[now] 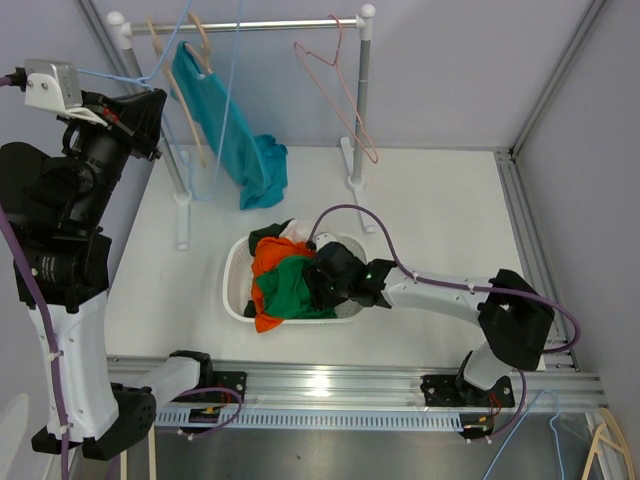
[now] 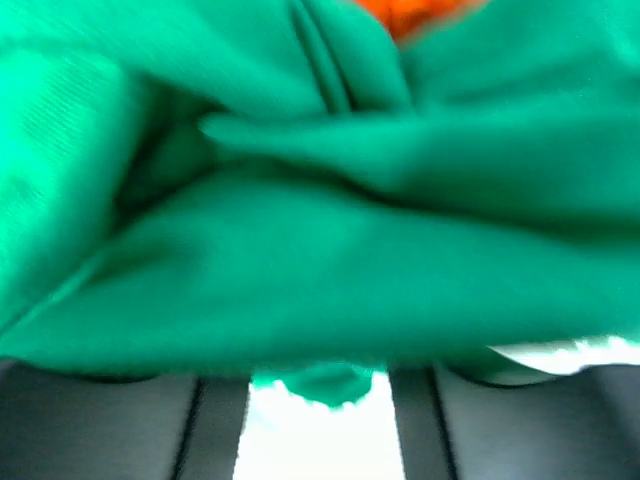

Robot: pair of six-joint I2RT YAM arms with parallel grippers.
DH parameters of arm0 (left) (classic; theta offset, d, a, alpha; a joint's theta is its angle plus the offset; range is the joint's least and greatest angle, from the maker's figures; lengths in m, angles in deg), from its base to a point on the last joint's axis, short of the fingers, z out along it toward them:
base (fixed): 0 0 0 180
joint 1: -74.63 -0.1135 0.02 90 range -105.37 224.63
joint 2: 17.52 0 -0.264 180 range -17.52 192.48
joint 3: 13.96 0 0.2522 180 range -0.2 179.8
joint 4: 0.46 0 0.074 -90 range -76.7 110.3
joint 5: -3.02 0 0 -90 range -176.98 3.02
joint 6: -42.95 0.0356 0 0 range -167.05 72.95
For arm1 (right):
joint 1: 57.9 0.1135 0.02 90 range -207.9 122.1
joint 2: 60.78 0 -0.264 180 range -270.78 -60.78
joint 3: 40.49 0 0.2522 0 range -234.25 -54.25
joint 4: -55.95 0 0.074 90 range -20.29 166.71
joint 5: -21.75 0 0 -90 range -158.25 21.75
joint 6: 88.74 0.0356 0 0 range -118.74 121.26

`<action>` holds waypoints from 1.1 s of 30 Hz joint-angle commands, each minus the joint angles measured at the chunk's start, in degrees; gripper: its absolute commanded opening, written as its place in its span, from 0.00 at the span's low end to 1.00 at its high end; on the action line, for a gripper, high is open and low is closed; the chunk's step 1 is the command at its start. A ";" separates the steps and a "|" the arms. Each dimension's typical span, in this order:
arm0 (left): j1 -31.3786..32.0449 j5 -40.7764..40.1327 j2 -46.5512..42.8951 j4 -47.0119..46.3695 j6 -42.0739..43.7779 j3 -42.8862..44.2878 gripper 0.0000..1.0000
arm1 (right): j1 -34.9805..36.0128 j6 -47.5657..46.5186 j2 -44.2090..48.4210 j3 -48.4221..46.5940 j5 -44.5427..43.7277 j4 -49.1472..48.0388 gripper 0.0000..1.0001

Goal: Remove the t-shirt from the hanger

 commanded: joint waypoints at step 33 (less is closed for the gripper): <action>-0.03 26.12 5.67 11.34 7.02 5.06 0.01 | -19.01 -31.58 13.81 -70.54 32.68 26.17 0.97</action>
